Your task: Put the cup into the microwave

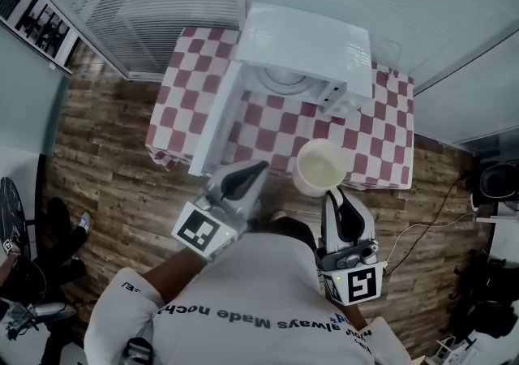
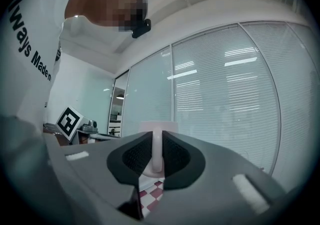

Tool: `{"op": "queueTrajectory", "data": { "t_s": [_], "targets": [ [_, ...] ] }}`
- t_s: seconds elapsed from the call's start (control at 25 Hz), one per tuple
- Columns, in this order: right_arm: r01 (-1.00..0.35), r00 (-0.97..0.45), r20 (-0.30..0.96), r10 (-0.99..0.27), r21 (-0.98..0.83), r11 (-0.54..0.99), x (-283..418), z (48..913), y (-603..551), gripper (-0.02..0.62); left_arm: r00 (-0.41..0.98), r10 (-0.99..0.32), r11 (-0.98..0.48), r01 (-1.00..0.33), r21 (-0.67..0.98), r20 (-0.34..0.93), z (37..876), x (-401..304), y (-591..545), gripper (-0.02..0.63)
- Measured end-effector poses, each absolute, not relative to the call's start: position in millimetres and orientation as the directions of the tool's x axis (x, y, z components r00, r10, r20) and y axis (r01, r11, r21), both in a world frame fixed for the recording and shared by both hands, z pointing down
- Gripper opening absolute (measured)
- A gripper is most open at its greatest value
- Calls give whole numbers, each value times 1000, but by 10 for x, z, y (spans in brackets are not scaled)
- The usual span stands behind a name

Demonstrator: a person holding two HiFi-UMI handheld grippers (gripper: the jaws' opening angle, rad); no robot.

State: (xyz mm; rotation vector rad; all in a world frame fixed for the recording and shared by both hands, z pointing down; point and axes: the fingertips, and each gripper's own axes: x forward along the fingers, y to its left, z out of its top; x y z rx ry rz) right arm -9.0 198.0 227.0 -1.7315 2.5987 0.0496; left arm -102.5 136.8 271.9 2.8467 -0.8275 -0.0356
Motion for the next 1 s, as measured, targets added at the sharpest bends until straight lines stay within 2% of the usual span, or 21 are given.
{"op": "queueTrajectory", "data": {
  "t_s": [0.56,1.0],
  "targets": [
    [-920,-392,-16,-920,5,392,-81,2414,1679,43,836,-549,-817,-541,200,19,2774,-1019,1110,0],
    [-918,-396,-7,-918,-15,396,545,2493,1091,43,836,-547,-813,-544,206,48,2821,-391,511,0]
  ]
}}
